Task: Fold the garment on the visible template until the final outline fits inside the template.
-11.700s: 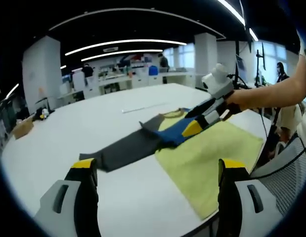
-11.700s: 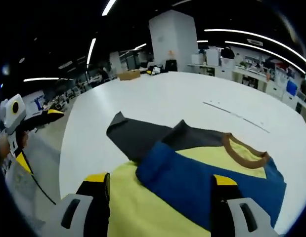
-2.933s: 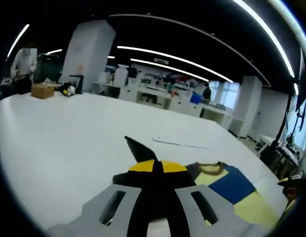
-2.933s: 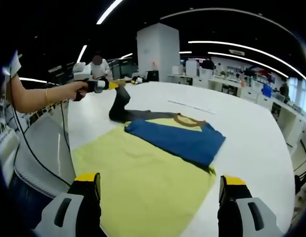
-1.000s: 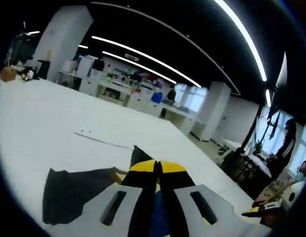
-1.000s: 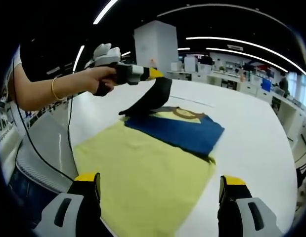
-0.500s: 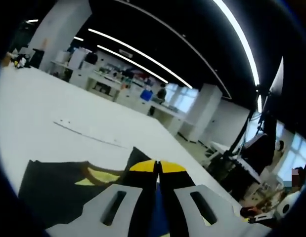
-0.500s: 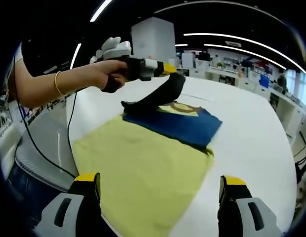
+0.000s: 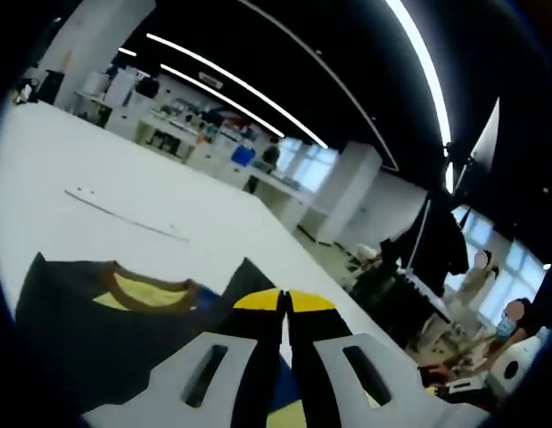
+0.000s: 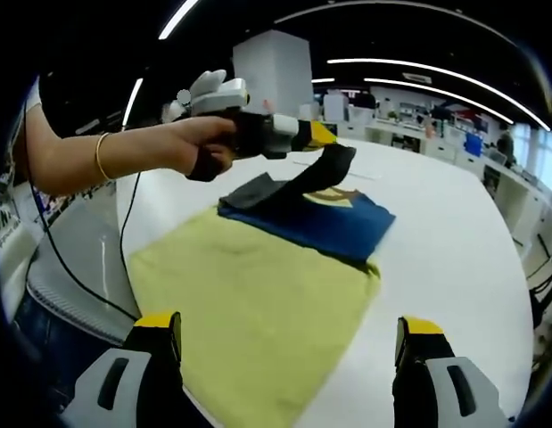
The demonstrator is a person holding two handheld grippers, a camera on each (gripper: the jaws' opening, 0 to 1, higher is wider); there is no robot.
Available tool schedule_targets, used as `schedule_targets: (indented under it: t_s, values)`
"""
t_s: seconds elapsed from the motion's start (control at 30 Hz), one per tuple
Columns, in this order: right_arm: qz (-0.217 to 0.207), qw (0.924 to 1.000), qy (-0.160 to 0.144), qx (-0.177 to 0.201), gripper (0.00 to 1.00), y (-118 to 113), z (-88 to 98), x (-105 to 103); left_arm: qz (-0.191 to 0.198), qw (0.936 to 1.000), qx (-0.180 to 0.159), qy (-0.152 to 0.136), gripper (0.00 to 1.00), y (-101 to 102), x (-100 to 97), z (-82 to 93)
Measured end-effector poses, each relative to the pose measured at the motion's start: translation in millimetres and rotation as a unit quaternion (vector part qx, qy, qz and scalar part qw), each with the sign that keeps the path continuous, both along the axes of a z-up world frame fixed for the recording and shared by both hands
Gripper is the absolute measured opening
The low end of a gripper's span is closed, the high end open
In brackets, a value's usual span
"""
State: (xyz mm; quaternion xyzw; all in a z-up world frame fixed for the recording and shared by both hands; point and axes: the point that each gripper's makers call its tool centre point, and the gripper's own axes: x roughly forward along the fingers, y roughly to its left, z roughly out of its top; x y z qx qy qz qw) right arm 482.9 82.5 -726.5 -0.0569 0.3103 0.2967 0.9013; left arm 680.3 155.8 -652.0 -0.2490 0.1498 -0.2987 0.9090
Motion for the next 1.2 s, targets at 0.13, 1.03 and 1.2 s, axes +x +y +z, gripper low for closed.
schedule_targets:
  t_s: [0.13,1.03,1.2]
  values:
    - [0.0,1.0,0.001,-0.001,0.99,-1,-1.2,0,-0.022,0.9997,-0.012,0.001,0.0,-15,-7.5,1.8]
    - [0.002,0.9999,0.011,-0.001,0.99,-6,-4.2,-2,-0.137,0.9873,0.081,0.004,0.02,-68,-49.9,-60.4]
    - [0.013,0.9998,0.011,0.003,0.99,-2,-2.4,-1,-0.145,0.9862,0.079,-0.015,0.19,-66,-51.8,-47.3]
